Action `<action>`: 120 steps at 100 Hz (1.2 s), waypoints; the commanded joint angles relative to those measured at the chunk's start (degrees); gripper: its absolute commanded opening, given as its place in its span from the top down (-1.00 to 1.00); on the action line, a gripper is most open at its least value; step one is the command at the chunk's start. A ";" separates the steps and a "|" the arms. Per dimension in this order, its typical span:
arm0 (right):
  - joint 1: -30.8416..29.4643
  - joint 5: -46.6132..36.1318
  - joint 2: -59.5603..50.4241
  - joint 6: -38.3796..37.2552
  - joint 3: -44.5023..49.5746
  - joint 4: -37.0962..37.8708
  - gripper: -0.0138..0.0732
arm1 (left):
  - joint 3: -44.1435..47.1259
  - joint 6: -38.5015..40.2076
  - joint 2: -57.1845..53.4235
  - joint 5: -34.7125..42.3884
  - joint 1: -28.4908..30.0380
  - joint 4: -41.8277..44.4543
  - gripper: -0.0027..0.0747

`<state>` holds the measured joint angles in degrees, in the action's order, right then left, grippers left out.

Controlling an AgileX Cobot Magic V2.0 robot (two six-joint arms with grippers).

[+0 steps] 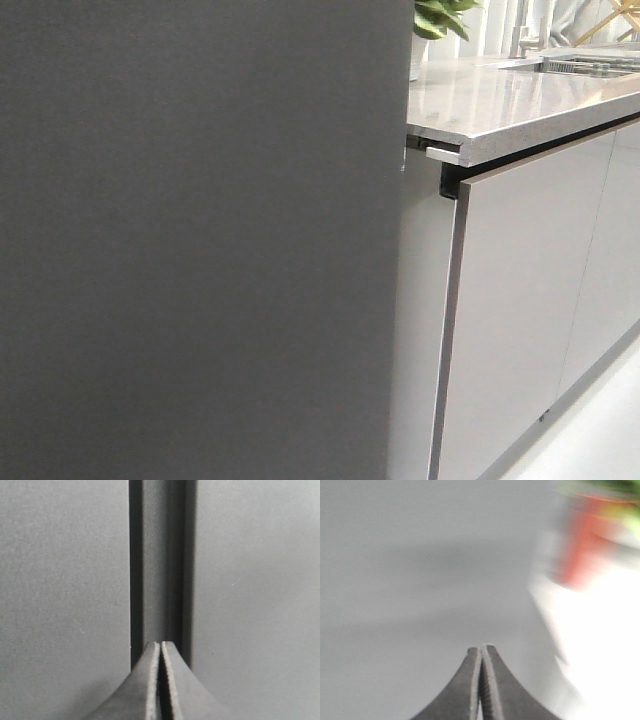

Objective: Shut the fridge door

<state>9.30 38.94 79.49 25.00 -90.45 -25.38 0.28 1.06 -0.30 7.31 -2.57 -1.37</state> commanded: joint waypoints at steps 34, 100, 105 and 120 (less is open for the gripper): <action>-9.87 -11.89 -29.96 -0.24 32.83 -2.24 0.78 | 2.01 0.29 -1.17 4.15 -0.17 -0.35 0.98; -8.10 -10.19 -54.22 -0.24 47.69 -8.12 0.78 | 2.01 0.29 -1.17 4.15 -0.17 -0.35 0.98; -8.10 -9.83 -54.22 -0.24 47.74 -8.12 0.78 | 2.01 0.29 -1.17 4.15 -0.17 -0.35 0.98; -8.10 -9.85 -54.12 -0.24 47.74 -8.12 0.78 | 2.01 0.29 -1.17 4.15 -0.17 -0.35 0.98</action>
<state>1.12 32.58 25.17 24.66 -41.37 -32.08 0.28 1.06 -0.30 7.31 -2.57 -1.37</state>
